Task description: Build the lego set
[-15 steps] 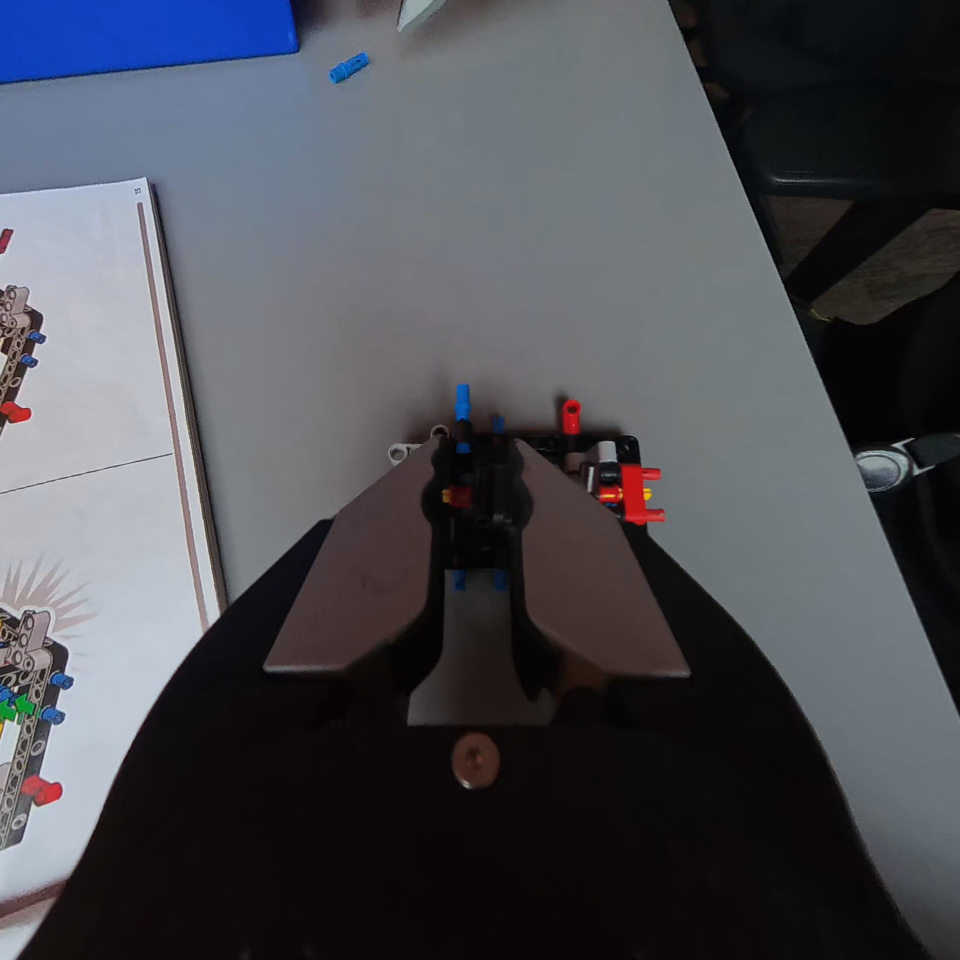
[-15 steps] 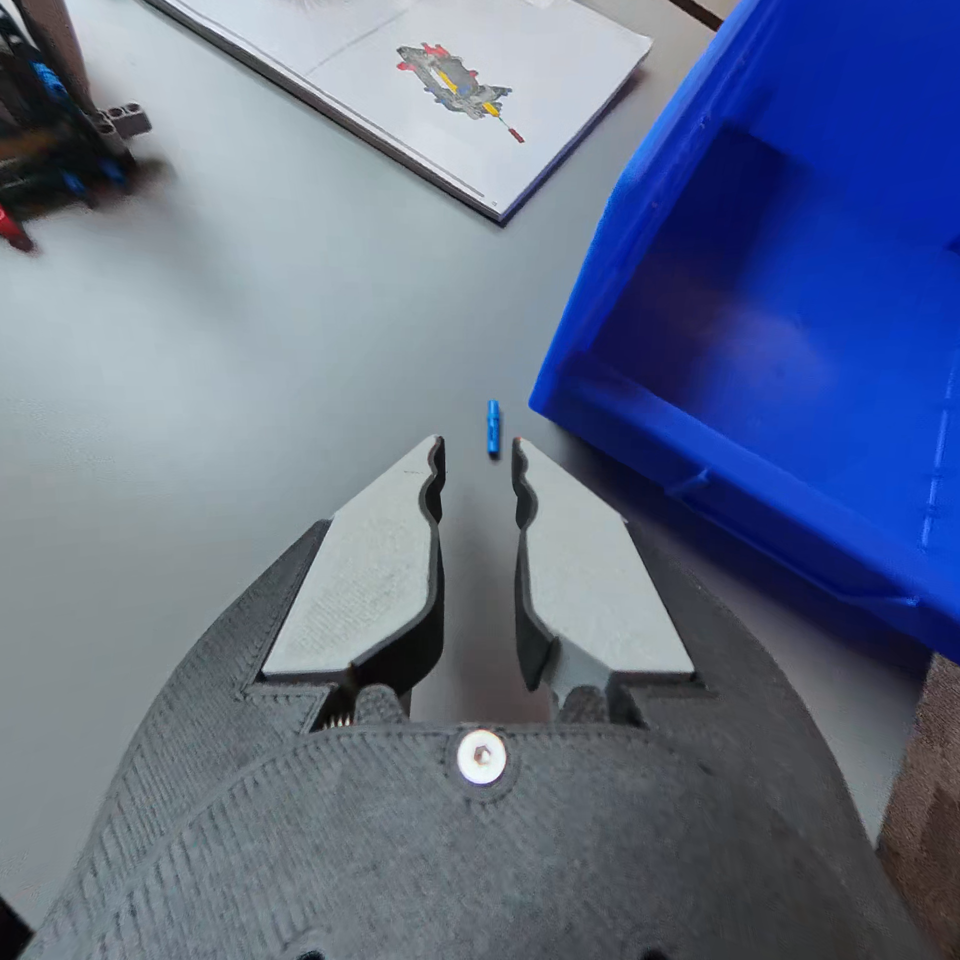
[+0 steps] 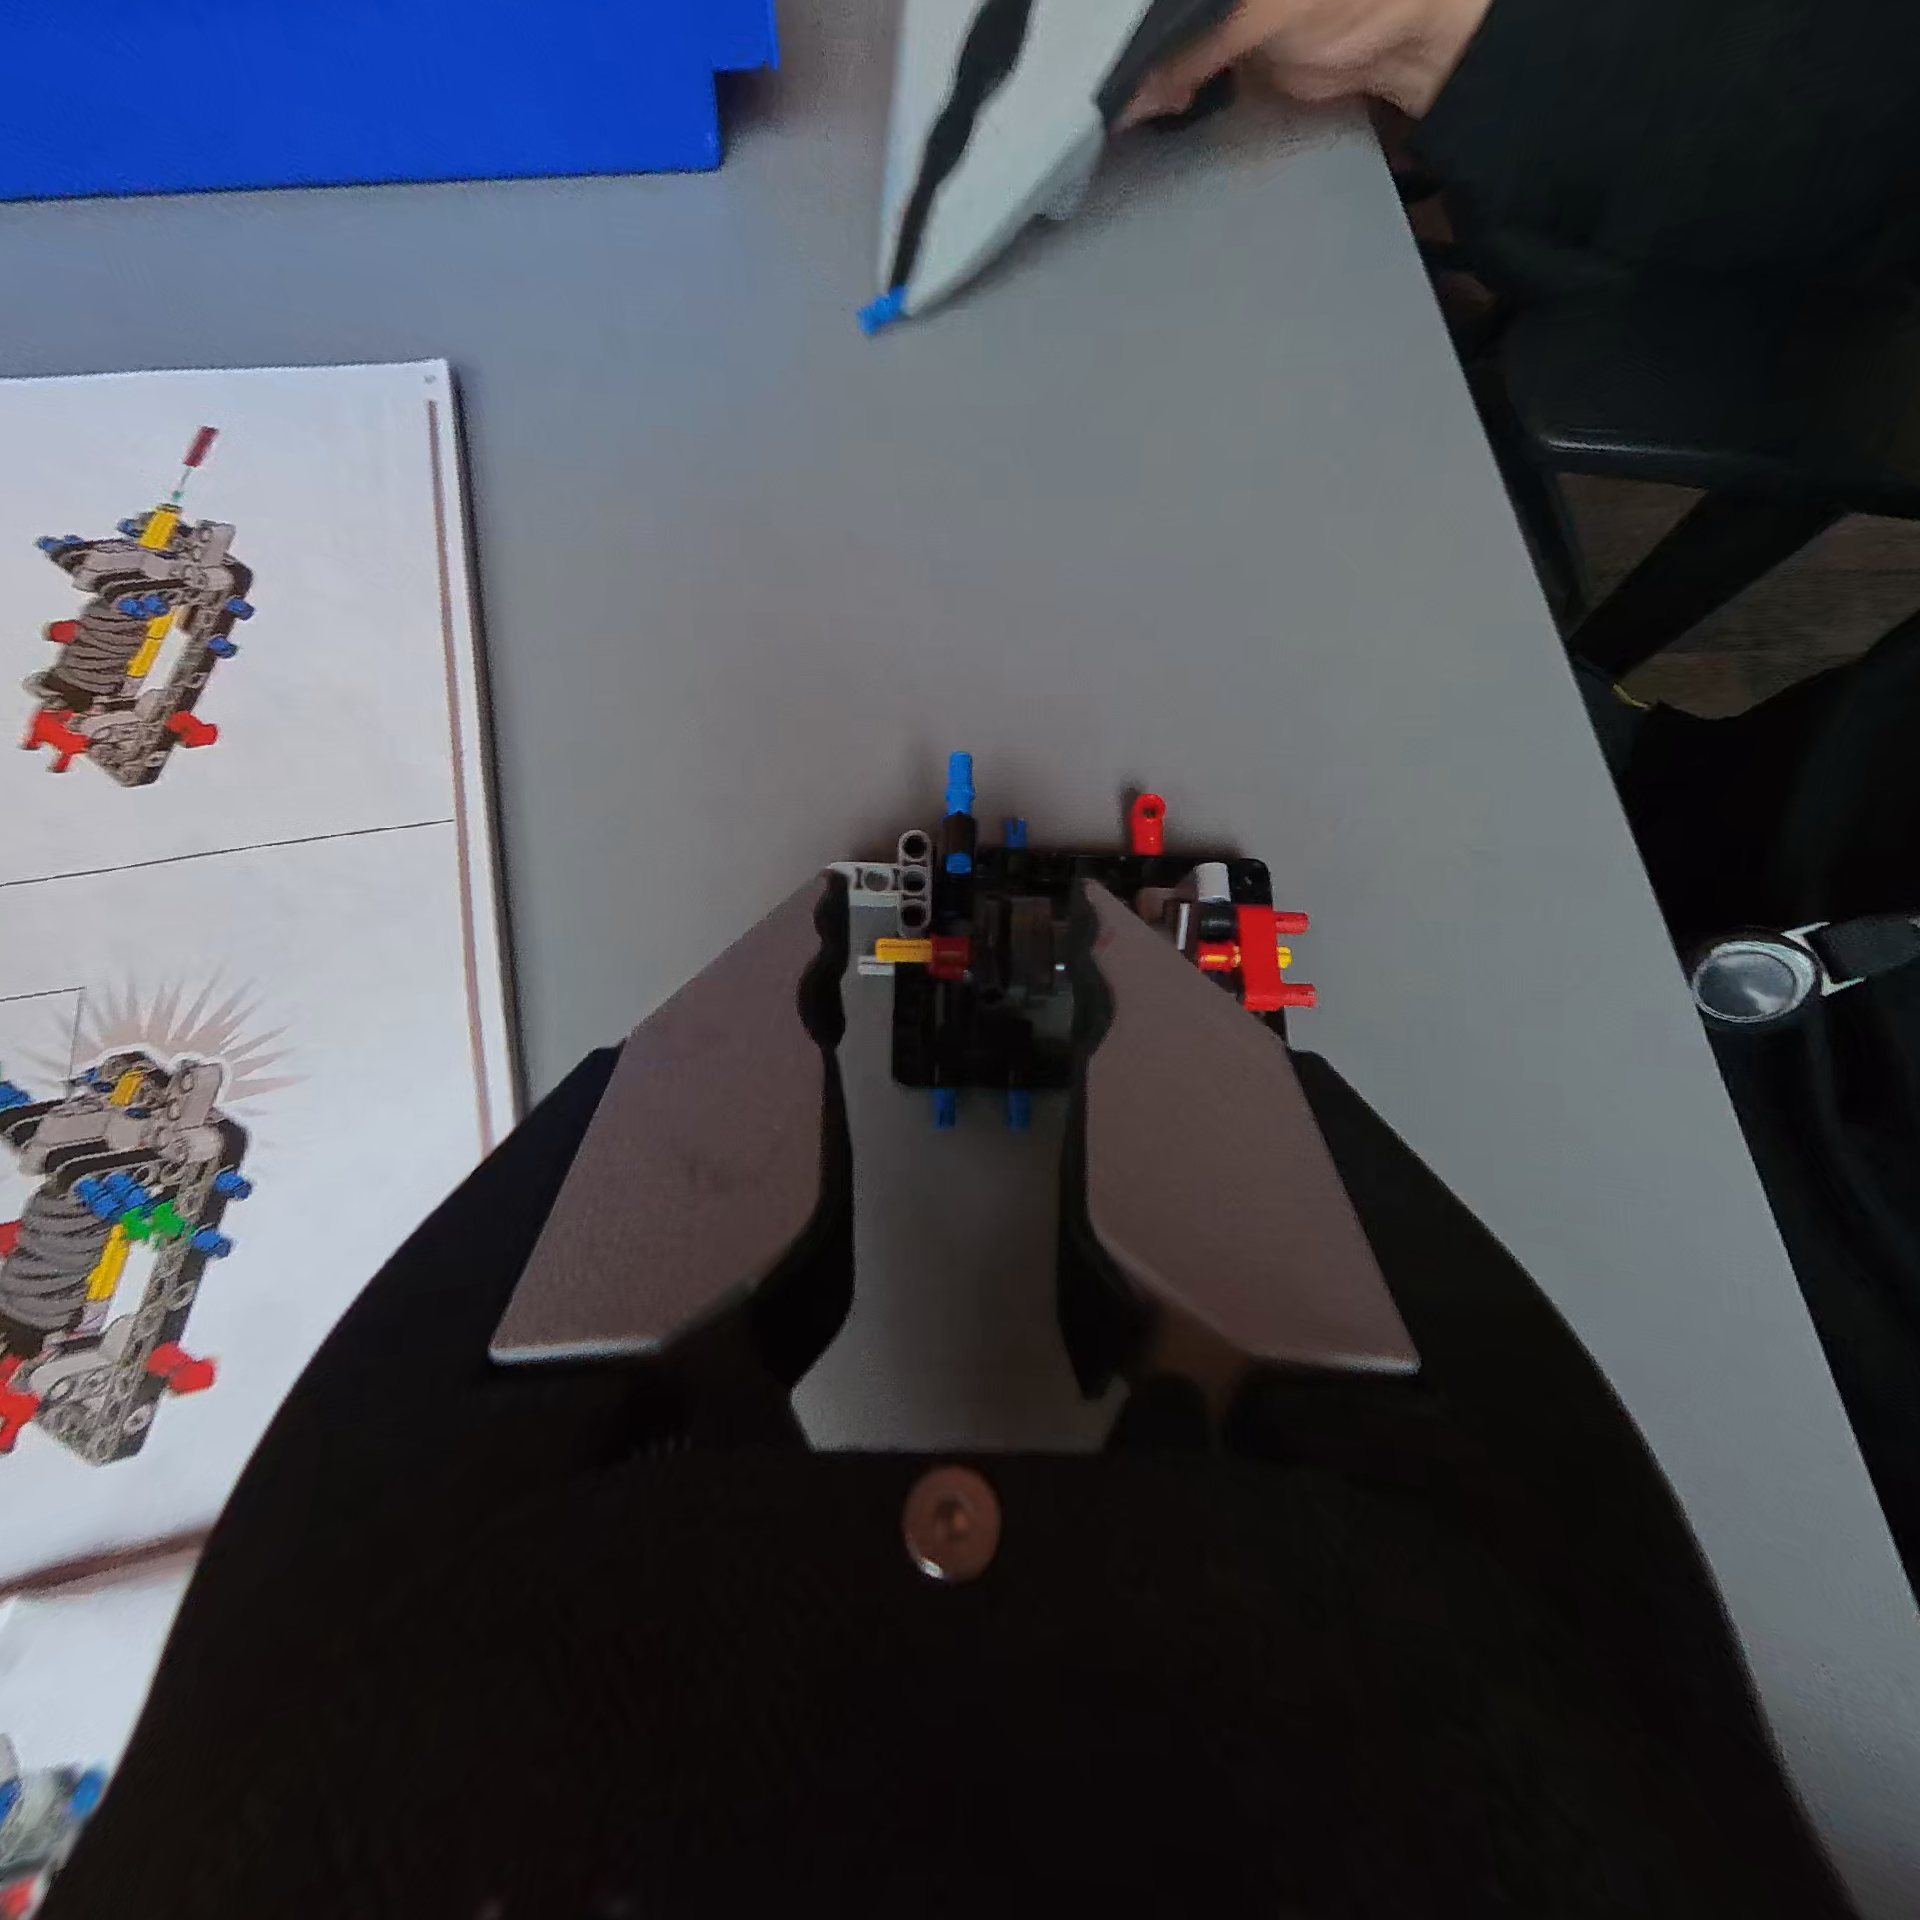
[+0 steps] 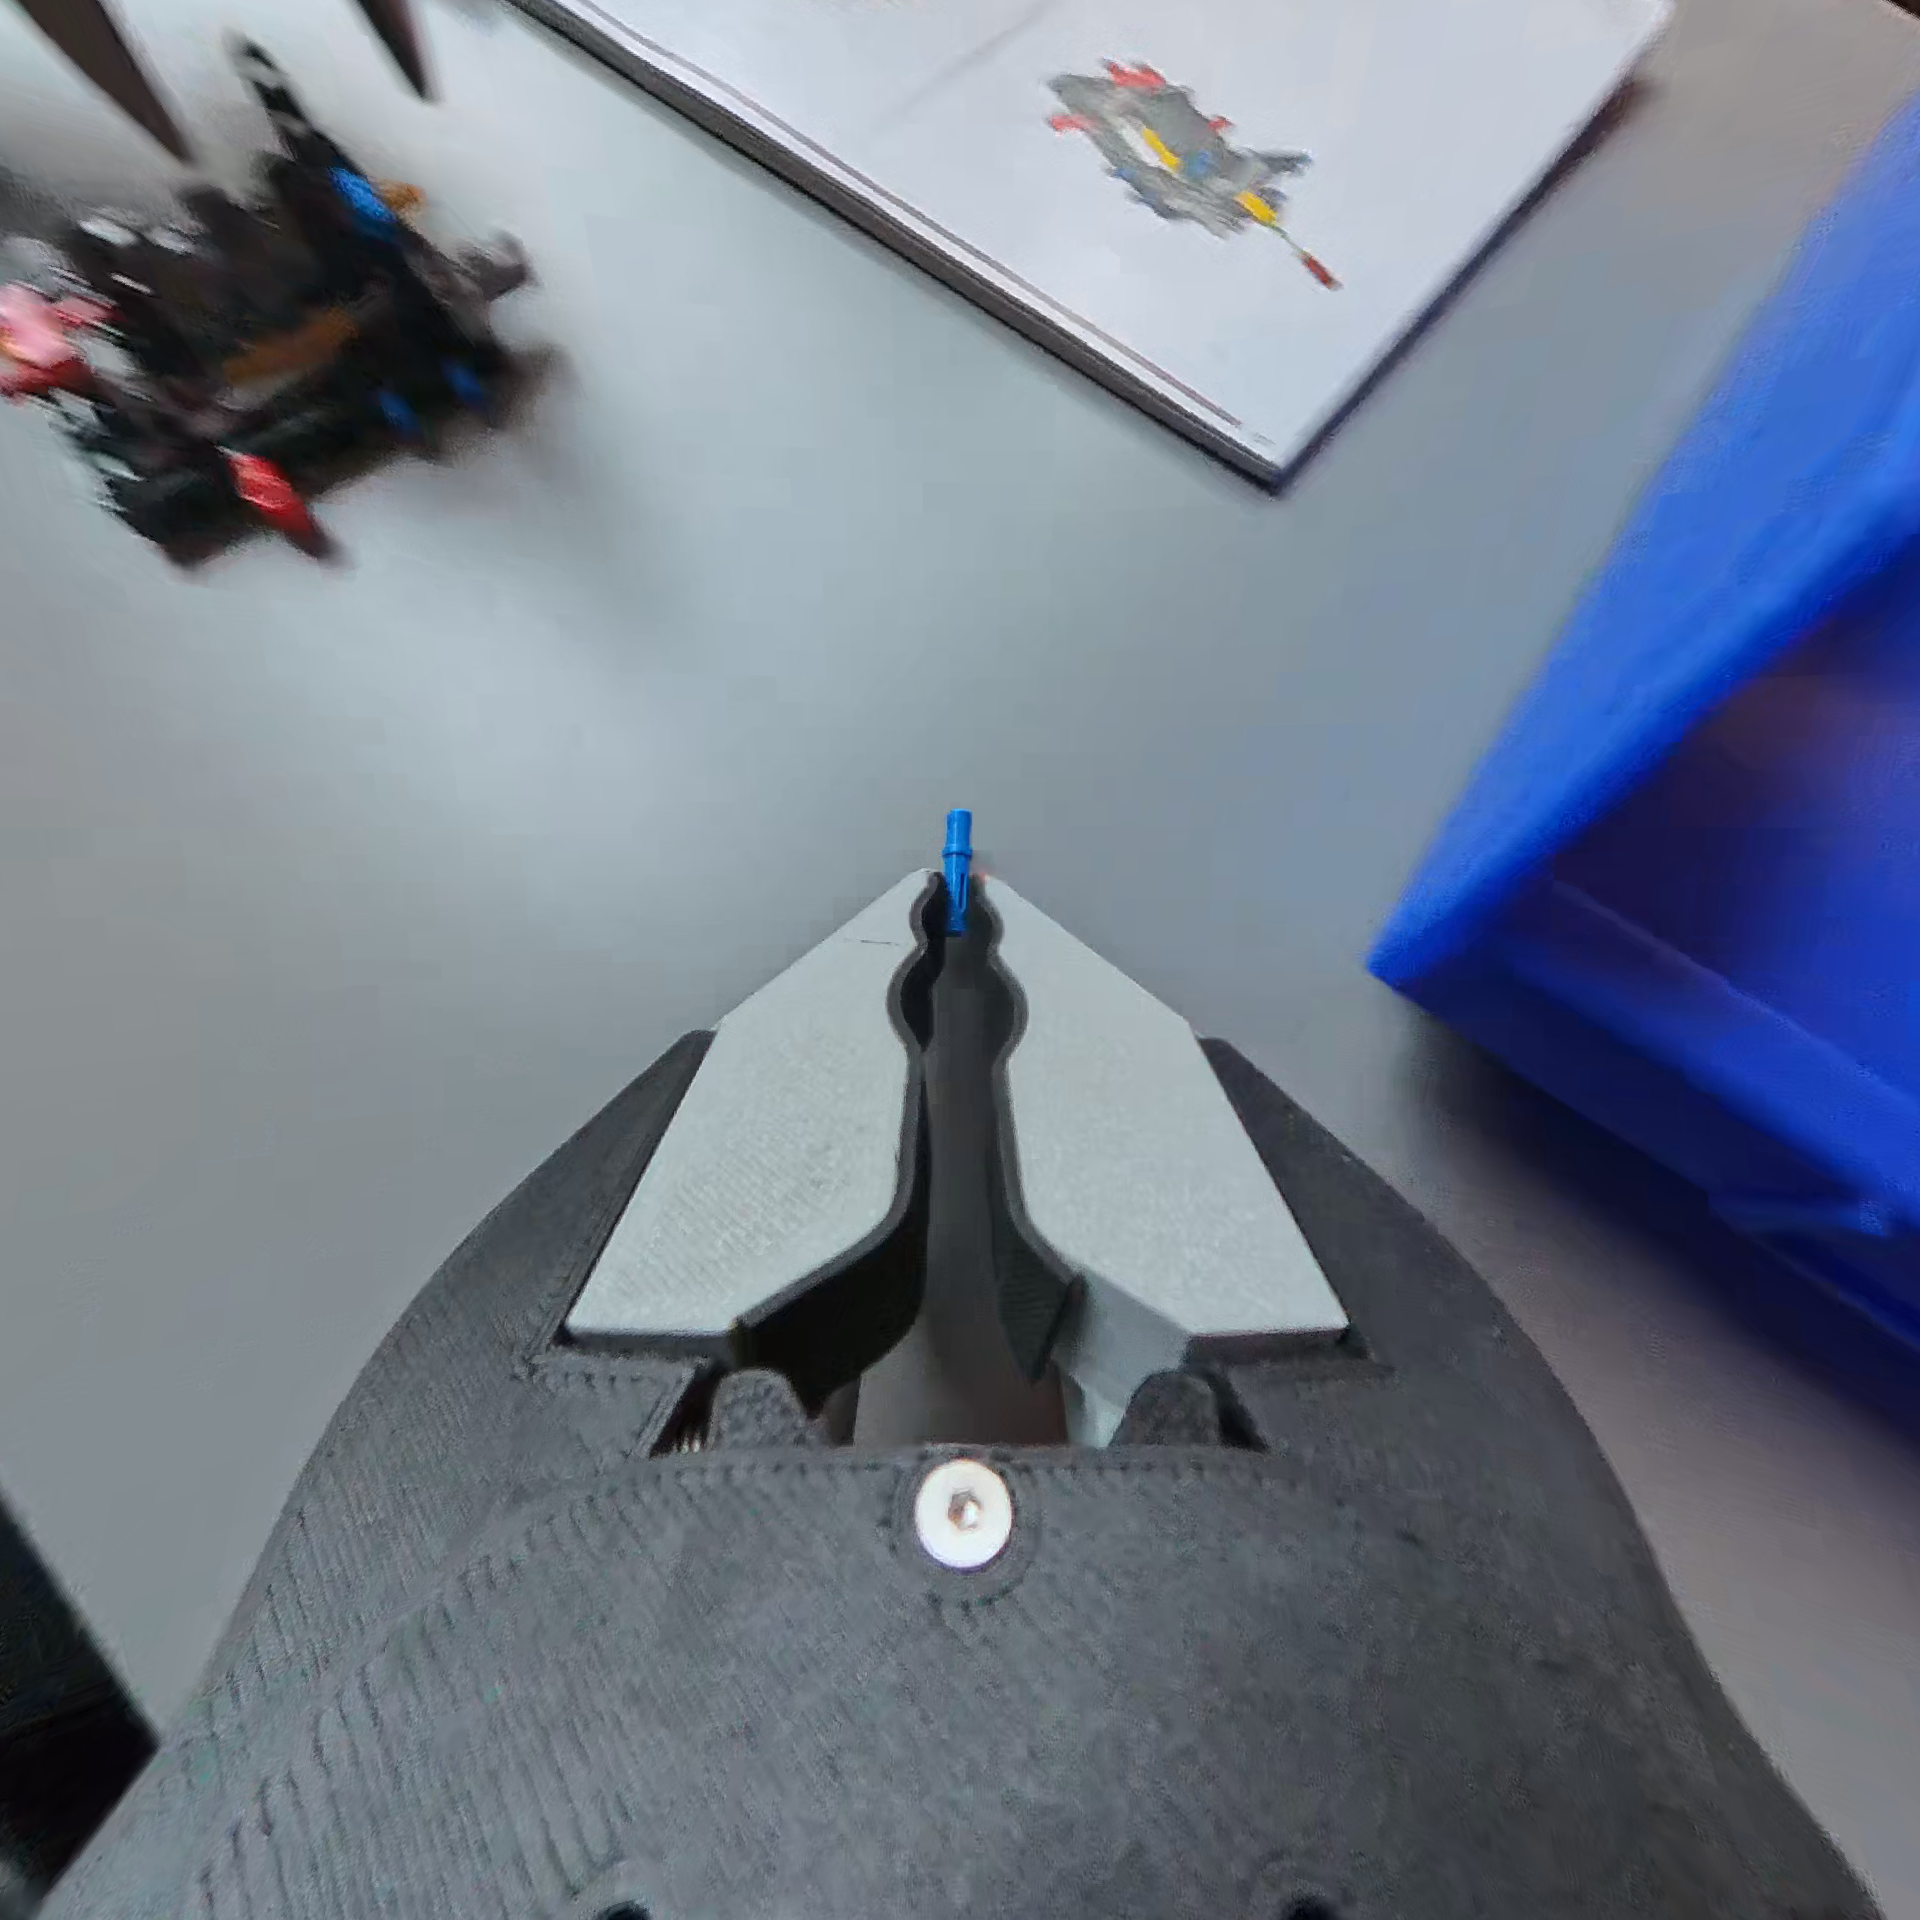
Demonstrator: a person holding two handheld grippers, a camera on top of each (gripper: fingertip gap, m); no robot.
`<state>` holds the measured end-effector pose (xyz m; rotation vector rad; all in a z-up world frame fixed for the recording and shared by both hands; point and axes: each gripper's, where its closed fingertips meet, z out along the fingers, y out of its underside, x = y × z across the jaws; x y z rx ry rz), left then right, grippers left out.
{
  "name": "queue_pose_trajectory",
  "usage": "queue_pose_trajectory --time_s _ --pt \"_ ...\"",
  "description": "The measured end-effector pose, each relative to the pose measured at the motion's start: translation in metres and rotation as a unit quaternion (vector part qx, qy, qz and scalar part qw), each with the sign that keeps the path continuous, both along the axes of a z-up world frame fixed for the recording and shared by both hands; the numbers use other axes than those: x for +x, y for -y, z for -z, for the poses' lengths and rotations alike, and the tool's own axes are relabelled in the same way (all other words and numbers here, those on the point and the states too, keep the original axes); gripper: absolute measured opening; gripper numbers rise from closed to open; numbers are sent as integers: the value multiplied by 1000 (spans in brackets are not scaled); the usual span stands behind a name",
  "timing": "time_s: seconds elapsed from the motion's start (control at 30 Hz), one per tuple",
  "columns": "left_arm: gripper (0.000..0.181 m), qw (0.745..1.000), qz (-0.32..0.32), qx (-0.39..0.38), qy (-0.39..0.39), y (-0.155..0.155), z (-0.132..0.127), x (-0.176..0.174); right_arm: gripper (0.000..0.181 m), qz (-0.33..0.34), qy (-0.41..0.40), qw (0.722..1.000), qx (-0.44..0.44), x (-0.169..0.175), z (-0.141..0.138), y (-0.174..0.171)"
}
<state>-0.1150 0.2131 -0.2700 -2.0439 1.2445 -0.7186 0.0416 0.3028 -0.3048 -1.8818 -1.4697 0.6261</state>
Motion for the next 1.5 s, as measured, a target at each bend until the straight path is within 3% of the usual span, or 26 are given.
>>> queue_pose_trajectory --time_s 0.07,0.2,0.43,0.47,0.6,0.73,0.77,0.8,0.97,1.17,1.27,1.5 --pt "37 1000 -13 27 -6 -2 -12 -4 0 -42 -42 997 -46 -21 -11 32" --pt "29 990 29 127 -54 12 -36 19 1 -108 -102 976 -162 -65 -29 83" --pt "9 928 79 301 -202 20 -14 42 0 -158 -159 927 -300 -107 -54 120" --pt "1 924 81 313 -205 21 -13 44 0 -160 -161 924 -306 -109 -56 122" --pt "0 921 84 317 -211 21 -8 44 0 -156 -146 925 -315 -111 -50 125" --pt "22 929 77 305 -193 20 -9 46 0 -162 -137 921 -326 -111 -44 126" --pt "19 931 85 295 -197 23 -5 46 0 -165 -139 920 -327 -111 -45 127" --pt "5 929 95 294 -201 25 -3 46 0 -166 -140 919 -329 -111 -46 126" --pt "2 914 92 329 -221 22 -1 46 0 -164 -138 923 -319 -111 -45 124" --pt "2 961 35 232 -149 17 -2 42 1 -189 -184 946 -188 -113 -56 113" --pt "2 969 6 217 -117 11 -5 39 1 -188 -206 953 -115 -107 -66 106" --pt "2 933 -14 342 -111 3 -33 43 5 -161 -246 956 4 -101 -98 101"
